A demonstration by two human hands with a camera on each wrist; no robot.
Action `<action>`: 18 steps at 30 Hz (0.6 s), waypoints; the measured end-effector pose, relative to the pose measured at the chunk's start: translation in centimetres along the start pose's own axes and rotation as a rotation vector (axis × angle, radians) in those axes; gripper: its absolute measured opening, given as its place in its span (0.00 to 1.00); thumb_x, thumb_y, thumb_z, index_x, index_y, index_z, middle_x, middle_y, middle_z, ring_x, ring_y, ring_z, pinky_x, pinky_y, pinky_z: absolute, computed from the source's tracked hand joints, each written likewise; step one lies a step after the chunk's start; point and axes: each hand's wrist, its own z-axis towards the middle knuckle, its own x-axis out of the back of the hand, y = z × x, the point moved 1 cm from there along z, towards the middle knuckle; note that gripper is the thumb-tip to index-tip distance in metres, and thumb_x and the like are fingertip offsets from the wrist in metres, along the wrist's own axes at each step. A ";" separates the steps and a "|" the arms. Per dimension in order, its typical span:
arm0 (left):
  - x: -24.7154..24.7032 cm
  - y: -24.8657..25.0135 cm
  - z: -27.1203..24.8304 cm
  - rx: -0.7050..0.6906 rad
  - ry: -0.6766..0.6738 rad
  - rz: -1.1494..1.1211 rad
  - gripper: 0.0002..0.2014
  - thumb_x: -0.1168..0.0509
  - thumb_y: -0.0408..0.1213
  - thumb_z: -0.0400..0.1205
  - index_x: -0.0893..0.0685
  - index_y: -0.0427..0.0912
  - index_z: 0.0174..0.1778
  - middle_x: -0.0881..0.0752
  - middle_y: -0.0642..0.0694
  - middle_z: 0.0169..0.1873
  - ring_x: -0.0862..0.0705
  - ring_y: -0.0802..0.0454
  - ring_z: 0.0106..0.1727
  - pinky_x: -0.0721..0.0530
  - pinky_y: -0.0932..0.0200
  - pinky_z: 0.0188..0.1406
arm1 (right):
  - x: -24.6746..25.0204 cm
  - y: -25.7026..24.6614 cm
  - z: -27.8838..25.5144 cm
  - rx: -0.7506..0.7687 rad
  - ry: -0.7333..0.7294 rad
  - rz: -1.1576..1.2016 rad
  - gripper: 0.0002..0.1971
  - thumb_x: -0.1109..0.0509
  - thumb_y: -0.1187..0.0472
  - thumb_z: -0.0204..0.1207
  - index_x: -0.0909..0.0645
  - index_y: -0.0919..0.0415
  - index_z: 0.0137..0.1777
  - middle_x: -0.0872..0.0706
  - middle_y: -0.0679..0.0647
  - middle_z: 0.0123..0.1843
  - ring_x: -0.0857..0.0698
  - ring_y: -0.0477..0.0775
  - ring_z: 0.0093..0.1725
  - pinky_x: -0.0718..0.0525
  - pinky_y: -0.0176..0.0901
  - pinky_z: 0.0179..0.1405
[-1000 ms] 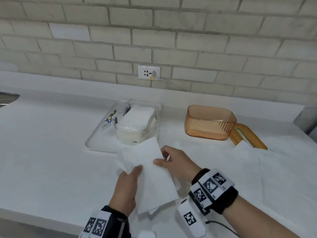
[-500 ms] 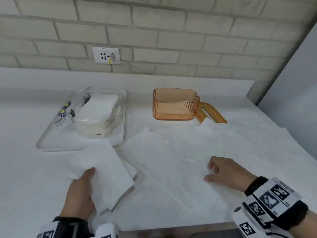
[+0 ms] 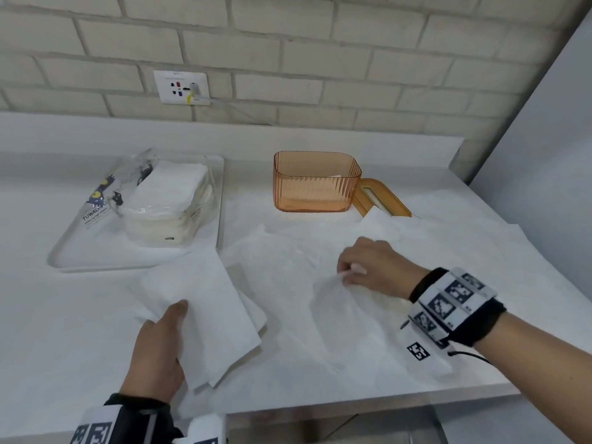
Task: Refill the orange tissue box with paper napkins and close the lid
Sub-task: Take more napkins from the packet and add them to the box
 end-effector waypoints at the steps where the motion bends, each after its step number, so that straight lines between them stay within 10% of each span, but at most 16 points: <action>1: 0.1 0.0 0.0 0.002 0.002 -0.006 0.18 0.38 0.36 0.84 0.21 0.28 0.66 0.14 0.39 0.51 0.16 0.46 0.45 0.23 0.55 0.37 | 1.1 -0.1 0.2 -0.022 0.067 0.140 0.04 0.31 0.55 0.78 0.19 0.53 0.49 0.18 0.44 0.47 0.25 0.44 0.51 0.28 0.37 0.55; 6: 0.1 0.0 -0.3 0.001 -0.005 -0.018 0.16 0.39 0.35 0.84 0.21 0.30 0.65 0.13 0.40 0.49 0.16 0.45 0.46 0.21 0.54 0.40 | 3.1 -1.2 2.4 -0.105 0.146 0.648 0.02 0.30 0.57 0.77 0.19 0.54 0.45 0.16 0.54 0.41 0.20 0.47 0.42 0.25 0.31 0.45; 11: 0.4 -0.1 -0.5 0.011 0.026 -0.038 0.14 0.38 0.35 0.84 0.21 0.32 0.63 0.14 0.40 0.51 0.16 0.45 0.46 0.21 0.53 0.40 | -1.8 -2.5 4.3 -0.208 -0.064 0.425 0.06 0.32 0.58 0.78 0.21 0.59 0.49 0.21 0.46 0.39 0.21 0.49 0.45 0.28 0.28 0.39; 18: 2.2 0.1 -1.1 0.002 0.086 -0.069 0.17 0.39 0.35 0.84 0.22 0.30 0.66 0.14 0.36 0.57 0.16 0.41 0.51 0.20 0.52 0.45 | -4.8 -2.7 3.7 -0.337 -0.075 0.130 0.25 0.31 0.42 0.73 0.28 0.59 0.61 0.27 0.53 0.59 0.26 0.55 0.62 0.24 0.48 0.61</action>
